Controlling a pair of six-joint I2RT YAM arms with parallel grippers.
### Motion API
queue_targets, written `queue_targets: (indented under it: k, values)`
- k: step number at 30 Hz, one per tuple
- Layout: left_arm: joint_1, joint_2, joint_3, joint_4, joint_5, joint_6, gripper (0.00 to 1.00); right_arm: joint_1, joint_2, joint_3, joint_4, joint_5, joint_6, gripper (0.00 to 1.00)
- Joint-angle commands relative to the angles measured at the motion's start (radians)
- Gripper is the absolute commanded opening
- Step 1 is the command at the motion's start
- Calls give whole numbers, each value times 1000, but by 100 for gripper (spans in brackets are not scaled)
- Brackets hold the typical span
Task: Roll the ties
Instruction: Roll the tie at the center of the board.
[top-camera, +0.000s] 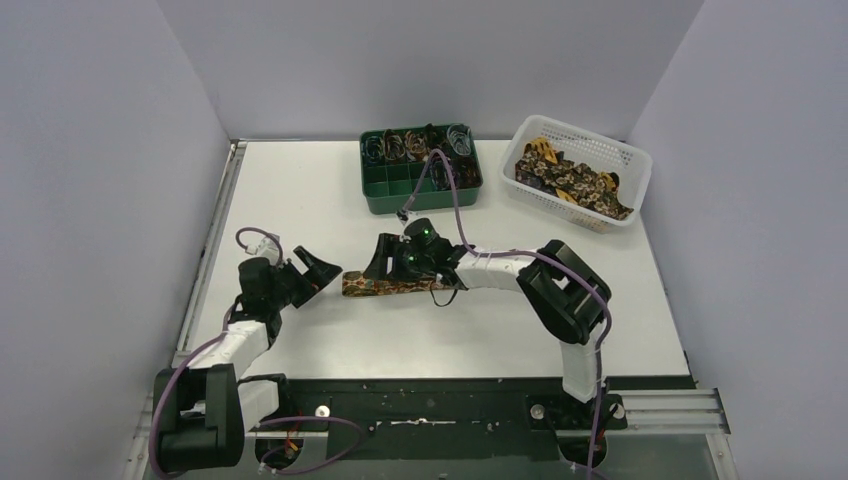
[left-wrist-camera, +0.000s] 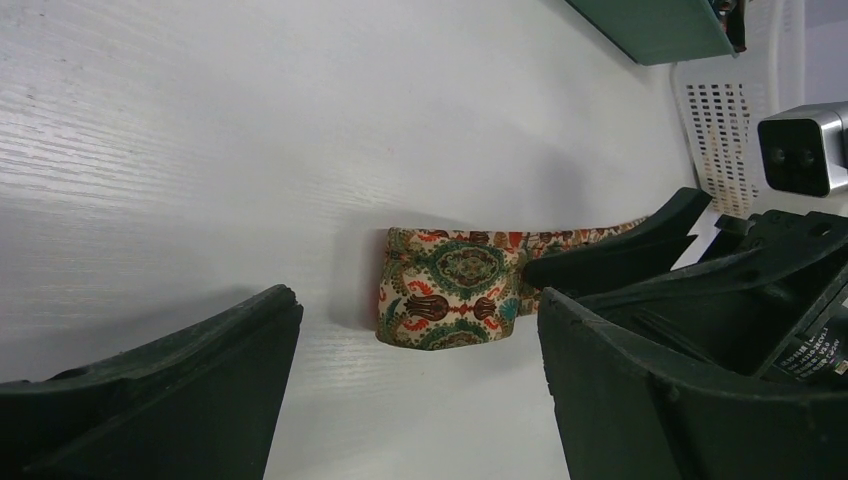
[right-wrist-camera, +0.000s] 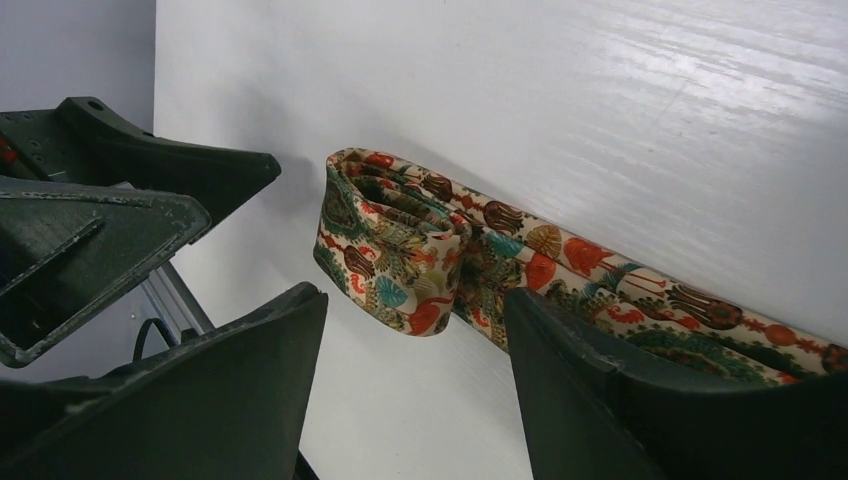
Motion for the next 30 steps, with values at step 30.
queue_targets:
  k: [30]
  values:
    - [-78, 162, -11, 250, 33, 16, 77, 18, 116, 145, -158, 65, -86, 49]
